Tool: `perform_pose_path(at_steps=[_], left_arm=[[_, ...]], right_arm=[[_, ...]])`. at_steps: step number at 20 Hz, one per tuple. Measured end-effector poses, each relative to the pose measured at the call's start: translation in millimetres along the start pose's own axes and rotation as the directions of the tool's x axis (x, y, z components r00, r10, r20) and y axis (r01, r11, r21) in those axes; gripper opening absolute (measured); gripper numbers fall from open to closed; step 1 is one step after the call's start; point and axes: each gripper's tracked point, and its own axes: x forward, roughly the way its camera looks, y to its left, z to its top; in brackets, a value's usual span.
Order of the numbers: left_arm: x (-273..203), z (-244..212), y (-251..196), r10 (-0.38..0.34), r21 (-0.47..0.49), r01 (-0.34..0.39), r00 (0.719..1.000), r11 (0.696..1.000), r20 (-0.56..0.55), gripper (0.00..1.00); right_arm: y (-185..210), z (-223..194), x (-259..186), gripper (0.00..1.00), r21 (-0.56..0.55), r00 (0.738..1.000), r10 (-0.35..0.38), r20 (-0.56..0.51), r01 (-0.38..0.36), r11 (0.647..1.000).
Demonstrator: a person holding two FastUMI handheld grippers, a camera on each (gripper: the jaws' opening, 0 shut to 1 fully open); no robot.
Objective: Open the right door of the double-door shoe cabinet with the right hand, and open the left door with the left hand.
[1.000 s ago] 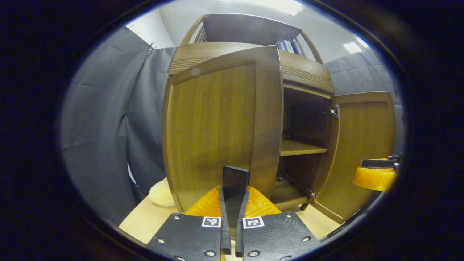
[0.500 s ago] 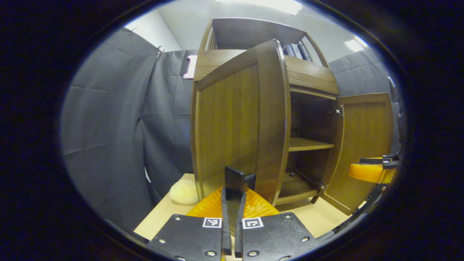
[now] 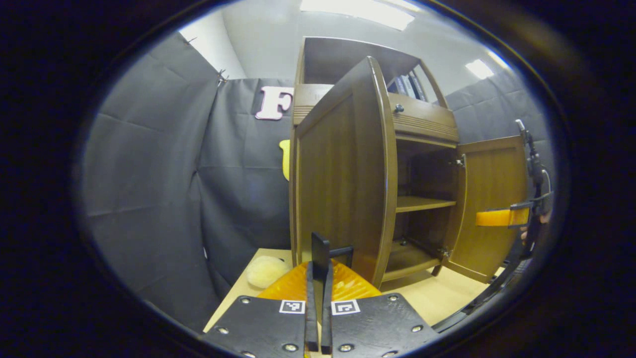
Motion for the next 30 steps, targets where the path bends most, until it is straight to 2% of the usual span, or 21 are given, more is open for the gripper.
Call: perform_pose_path(at_steps=[3,7,11,15,18,21,24,25,26,29,30], left_arm=[[-7,-1,31,-0.027,0.028,0.027,1.000,0.999,0.001,0.04],[-16,0,88,0.002,0.043,-0.002,1.000,0.999,0.004,0.04],[-23,-2,116,-0.001,-0.005,0.001,1.000,1.000,-0.007,0.04],[-43,3,117,0.024,0.002,-0.024,1.000,1.000,0.014,0.03],[-63,19,117,0.071,-0.099,-0.065,0.995,0.993,0.067,0.04],[-84,50,130,0.132,-0.141,-0.116,0.985,0.983,0.111,0.03],[-108,80,117,0.141,-0.109,-0.127,0.980,0.986,0.142,0.03],[-114,90,111,0.145,-0.089,-0.133,0.978,0.987,0.147,0.03],[-118,100,103,0.150,-0.066,-0.142,0.977,0.988,0.149,0.04],[-127,118,89,0.164,-0.053,-0.158,0.973,0.986,0.161,0.03],[-129,116,83,0.169,-0.059,-0.162,0.972,0.985,0.160,0.03]], right_arm=[[-6,7,-4,0.92,-0.018,1.000,-0.023,0.019,0.023,1.000],[-17,7,-8,0.92,-0.047,0.999,-0.052,0.014,0.053,0.997],[-30,11,-10,0.92,-0.069,0.997,-0.080,0.019,0.081,0.994],[-39,17,-18,0.92,-0.100,0.998,-0.065,0.026,0.068,0.993],[-47,17,-22,0.92,-0.122,0.997,-0.073,0.015,0.075,0.990],[-47,20,-24,0.93,-0.110,0.996,-0.090,0.020,0.091,0.990],[-48,24,-28,0.92,-0.116,0.995,-0.094,0.032,0.098,0.989],[-48,23,-30,0.98,-0.106,0.996,-0.090,0.024,0.092,0.990],[-47,23,-33,0.93,-0.100,0.996,-0.085,0.019,0.087,0.991],[-54,28,-49,0.93,-0.123,0.995,-0.098,0.008,0.098,0.988],[-61,31,-59,1.00,-0.128,0.993,-0.119,0.007,0.118,0.985]])
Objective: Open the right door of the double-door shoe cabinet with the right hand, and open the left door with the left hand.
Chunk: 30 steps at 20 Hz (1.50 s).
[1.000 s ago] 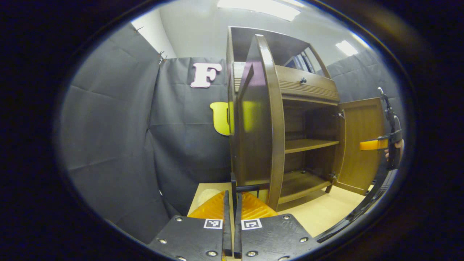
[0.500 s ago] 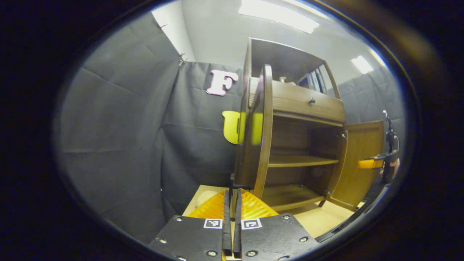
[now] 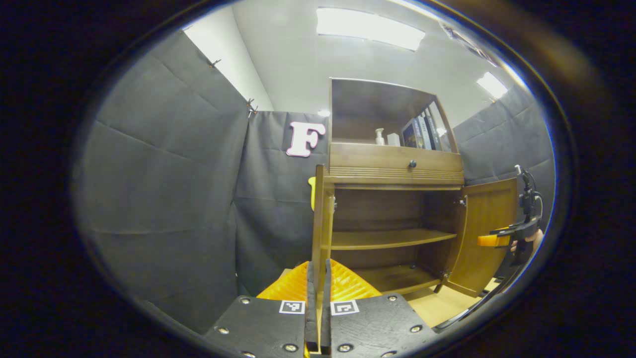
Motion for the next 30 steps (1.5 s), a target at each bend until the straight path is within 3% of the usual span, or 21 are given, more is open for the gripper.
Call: perform_pose_path(at_steps=[3,6,8,10,15,30], left_arm=[[6,-2,-24,-0.015,-0.014,0.015,1.000,1.000,-0.002,0.43],[14,-12,-32,0.028,0.007,-0.028,0.998,1.000,-0.048,0.74],[20,-9,-46,0.005,0.026,-0.004,1.000,1.000,-0.021,0.95],[23,-18,-62,-0.048,0.008,0.049,0.998,0.999,-0.041,0.96],[28,-27,-85,-0.088,-0.030,0.086,0.994,0.996,-0.069,0.96],[26,-25,-77,-0.051,0.007,0.052,0.997,0.999,-0.058,0.96]], right_arm=[[-17,10,-23,0.96,-0.006,0.999,-0.032,0.019,0.032,0.999],[-22,12,-38,0.97,0.003,0.999,-0.038,0.029,0.038,0.999],[-16,11,-43,0.96,-0.005,1.000,-0.003,0.025,0.004,1.000],[-22,5,-53,0.97,-0.042,1.000,0.006,0.007,-0.006,0.999],[-21,-10,-64,0.97,-0.046,0.999,0.039,-0.020,-0.040,0.998],[26,-3,-29,0.97,-0.023,0.986,0.167,-0.024,-0.168,0.986]])
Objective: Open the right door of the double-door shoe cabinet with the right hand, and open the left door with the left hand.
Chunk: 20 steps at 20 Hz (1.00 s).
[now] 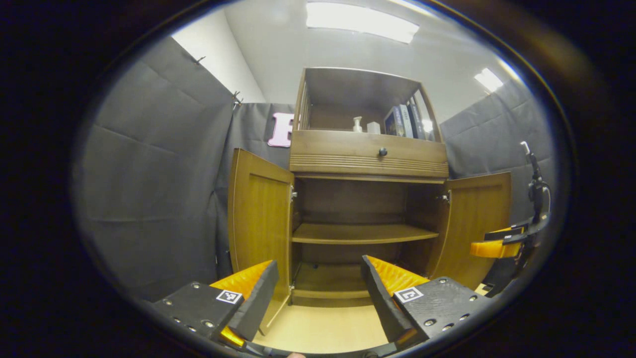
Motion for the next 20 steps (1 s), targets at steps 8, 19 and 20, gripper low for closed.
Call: perform_pose_path(at_steps=[8,19,20], left_arm=[[-2.4,-1.1,-1.9,-0.005,0.017,0.005,1.000,1.000,-0.005,0.96],[-7.0,-5.7,-6.0,0.013,0.022,-0.012,1.000,1.000,-0.023,0.96],[-7.7,-5.8,-6.9,0.014,0.024,-0.013,1.000,1.000,-0.023,0.96]], right_arm=[[0.5,-0.7,2.7,0.97,0.003,1.000,0.002,-0.005,-0.002,1.000],[-0.2,-6.2,1.7,0.97,0.011,1.000,0.023,-0.021,-0.023,1.000],[-0.2,-6.5,1.8,0.97,0.011,0.999,0.025,-0.021,-0.025,1.000]])
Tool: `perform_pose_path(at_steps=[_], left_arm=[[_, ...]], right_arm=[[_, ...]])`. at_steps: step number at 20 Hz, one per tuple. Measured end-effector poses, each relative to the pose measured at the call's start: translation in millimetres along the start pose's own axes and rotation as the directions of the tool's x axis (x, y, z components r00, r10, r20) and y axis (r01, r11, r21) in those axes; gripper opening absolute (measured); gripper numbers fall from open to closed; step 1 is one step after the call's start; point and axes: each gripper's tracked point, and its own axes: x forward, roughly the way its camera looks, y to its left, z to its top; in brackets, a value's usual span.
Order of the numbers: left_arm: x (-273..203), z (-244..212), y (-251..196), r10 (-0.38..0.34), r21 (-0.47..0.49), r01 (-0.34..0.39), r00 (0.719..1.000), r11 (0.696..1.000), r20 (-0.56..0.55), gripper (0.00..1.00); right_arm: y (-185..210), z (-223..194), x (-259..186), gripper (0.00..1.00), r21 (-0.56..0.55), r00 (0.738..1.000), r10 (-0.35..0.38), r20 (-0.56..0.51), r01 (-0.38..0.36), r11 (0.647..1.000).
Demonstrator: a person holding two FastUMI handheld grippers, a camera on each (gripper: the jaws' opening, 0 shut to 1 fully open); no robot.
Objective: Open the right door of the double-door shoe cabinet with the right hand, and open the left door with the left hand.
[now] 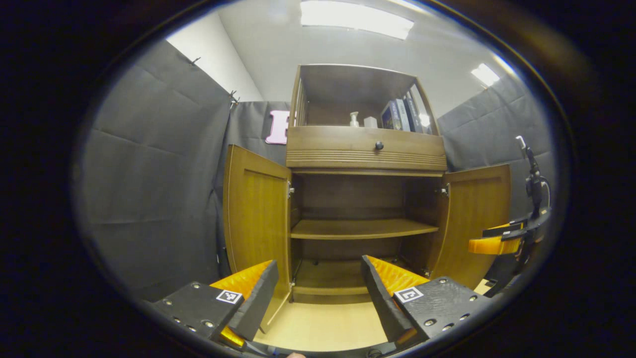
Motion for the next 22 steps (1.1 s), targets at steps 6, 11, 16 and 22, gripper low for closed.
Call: perform_pose_path(at_steps=[6,11,16,22], left_arm=[[-1.0,-0.5,-3.7,0.011,0.014,-0.011,1.000,1.000,-0.008,0.96],[-1.1,-1.6,-3.9,0.018,0.010,-0.018,1.000,1.000,-0.011,0.96],[-1.6,-3.1,-5.9,0.028,0.015,-0.028,0.999,1.000,-0.019,0.96],[0.1,-5.2,-6.8,0.030,0.006,-0.030,0.999,1.000,-0.018,0.95]], right_arm=[[-0.9,-3.4,2.6,0.97,0.000,1.000,0.016,-0.008,-0.016,1.000],[-1.3,-3.9,3.3,0.97,-0.002,1.000,0.024,-0.006,-0.024,1.000],[0.5,-8.4,4.6,0.97,-0.001,0.999,0.036,-0.014,-0.036,0.999],[-3.2,-6.9,7.9,0.97,-0.005,0.999,0.037,-0.011,-0.037,0.999]])
